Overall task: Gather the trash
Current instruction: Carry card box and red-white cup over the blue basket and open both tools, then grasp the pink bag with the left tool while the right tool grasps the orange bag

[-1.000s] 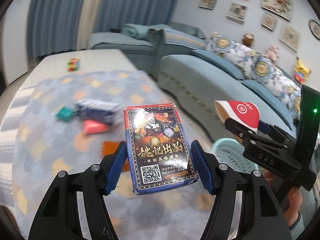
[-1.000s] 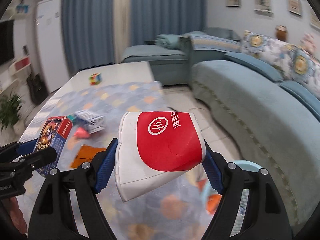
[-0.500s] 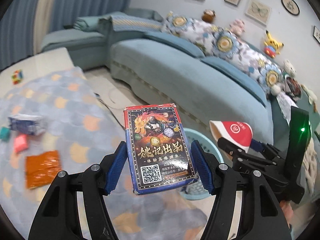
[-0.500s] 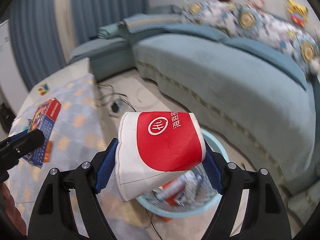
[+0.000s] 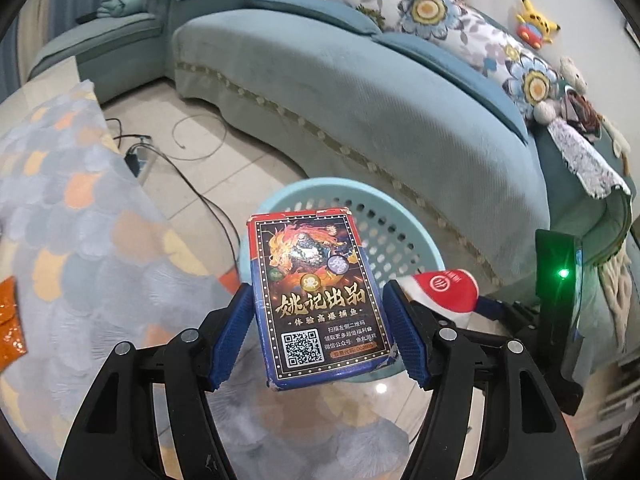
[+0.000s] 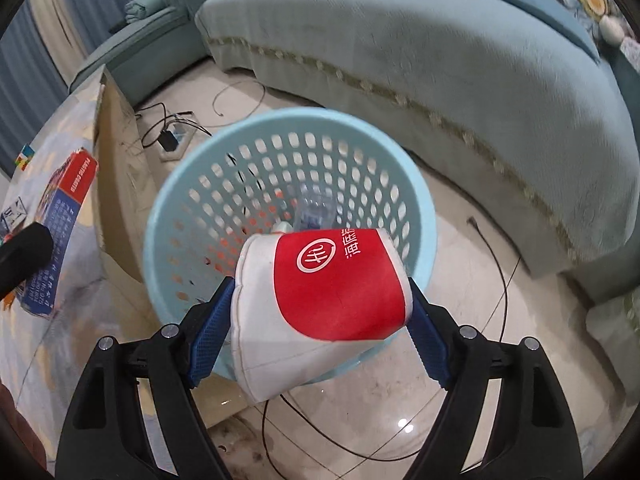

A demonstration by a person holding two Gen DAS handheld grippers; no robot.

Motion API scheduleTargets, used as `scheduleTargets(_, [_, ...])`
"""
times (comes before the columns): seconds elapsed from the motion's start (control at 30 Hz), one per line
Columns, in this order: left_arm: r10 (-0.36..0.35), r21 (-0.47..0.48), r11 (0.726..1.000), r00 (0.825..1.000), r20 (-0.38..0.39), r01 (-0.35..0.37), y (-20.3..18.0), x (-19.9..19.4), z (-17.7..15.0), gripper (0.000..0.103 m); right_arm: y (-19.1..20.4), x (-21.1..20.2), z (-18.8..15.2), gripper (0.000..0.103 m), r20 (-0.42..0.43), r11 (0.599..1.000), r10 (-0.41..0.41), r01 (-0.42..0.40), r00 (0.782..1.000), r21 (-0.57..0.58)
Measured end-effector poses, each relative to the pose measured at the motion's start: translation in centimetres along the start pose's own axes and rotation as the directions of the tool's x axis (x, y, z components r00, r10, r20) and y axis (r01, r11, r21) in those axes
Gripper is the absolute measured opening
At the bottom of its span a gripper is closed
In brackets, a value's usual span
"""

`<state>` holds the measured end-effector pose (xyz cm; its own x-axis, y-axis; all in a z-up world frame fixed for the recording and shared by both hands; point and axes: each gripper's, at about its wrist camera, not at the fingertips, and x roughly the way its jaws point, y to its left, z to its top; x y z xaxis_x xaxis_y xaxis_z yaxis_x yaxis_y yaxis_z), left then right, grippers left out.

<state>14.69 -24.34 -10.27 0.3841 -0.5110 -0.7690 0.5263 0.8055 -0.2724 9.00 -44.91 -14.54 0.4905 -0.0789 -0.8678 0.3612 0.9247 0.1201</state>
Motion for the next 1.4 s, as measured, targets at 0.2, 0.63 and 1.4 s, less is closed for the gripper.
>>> scheduleTargets(0.2, [-0.054, -0.026, 0.998, 0.998, 0.016, 0.054, 0.1, 0.6, 0.0, 0.08, -1.4, -0.8, -0.1, 0.079, 0.048, 0.998, 0.036, -0.039, 0.998, 0.056])
scheduleTargets(0.63, [-0.055, -0.01, 0.998, 0.995, 0.079, 0.056, 0.7, -3.1, -0.1, 0.08, -0.2, -3.6, -0.9, 0.079, 0.127, 0.998, 0.066, -0.068, 0.99, 0.013])
scheduleTargets(1.4, [0.3, -0.326, 0.924, 0.908, 0.294, -0.2, 20.6, -20.3, -2.4, 0.08, 24.8, -10.1, -1.5, 0.079, 0.214, 0.82, 0.412, -0.258, 0.886, -0.511])
